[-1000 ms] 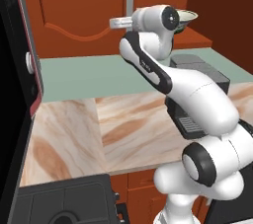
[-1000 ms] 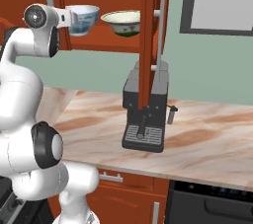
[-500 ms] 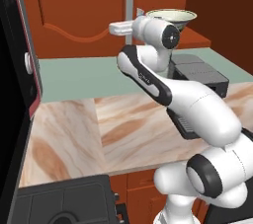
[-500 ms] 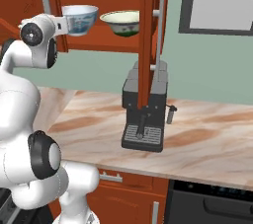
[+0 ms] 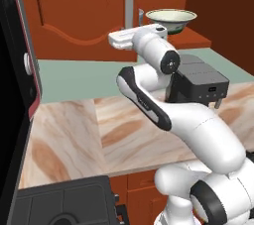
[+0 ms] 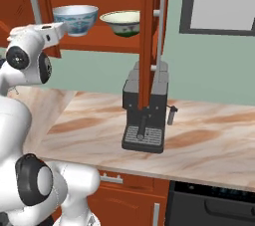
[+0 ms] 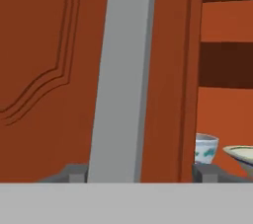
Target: Move the bowls from the cabinet to the plates on the dining table.
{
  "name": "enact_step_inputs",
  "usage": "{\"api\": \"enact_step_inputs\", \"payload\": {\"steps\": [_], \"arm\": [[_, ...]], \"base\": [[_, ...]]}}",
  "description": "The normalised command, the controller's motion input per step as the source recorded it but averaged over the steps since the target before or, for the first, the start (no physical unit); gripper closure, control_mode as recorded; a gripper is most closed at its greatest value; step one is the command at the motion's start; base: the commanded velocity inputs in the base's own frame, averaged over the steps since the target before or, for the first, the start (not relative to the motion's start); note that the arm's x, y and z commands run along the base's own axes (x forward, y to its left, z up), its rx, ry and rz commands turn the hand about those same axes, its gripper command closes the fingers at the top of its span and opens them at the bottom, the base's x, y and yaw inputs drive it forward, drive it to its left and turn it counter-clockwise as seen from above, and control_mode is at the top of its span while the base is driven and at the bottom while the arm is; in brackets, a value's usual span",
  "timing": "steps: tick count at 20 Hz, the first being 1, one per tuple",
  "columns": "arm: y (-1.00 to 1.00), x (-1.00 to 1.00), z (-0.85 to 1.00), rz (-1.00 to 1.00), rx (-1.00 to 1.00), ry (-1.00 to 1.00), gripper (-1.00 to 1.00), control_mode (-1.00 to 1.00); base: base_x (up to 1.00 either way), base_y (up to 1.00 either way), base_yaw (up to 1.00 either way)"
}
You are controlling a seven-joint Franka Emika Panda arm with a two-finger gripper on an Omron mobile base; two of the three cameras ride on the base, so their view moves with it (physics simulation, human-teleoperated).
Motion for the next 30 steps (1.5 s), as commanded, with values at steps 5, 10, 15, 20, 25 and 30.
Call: {"api": "enact_step_inputs", "payload": {"steps": [5, 10, 15, 20, 25, 30], "arm": [[0.78, -0.95, 0.0, -0.09, -0.13, -0.21, 1.0, -1.0], [0.91, -0.91, 0.0, -0.11, -0.12, -0.21, 1.0, -1.0], [0.98, -0.83, 0.01, -0.09, -0.07, -0.19, -1.0, -1.0], [0.53, -0.98, 0.15, -0.03, 0.0, -0.18, -1.0, -1.0], [0.05, -1.0, 0.16, 0.0, 0.15, -0.15, -1.0, -1.0], [-0.03, -1.0, 0.07, 0.0, 0.27, -0.14, -1.0, -1.0]], "base": [[0.0, 0.0, 0.0], [0.0, 0.0, 0.0], [0.0, 0.0, 0.0], [0.0, 0.0, 0.0], [0.0, 0.0, 0.0], [0.0, 0.0, 0.0]]}}
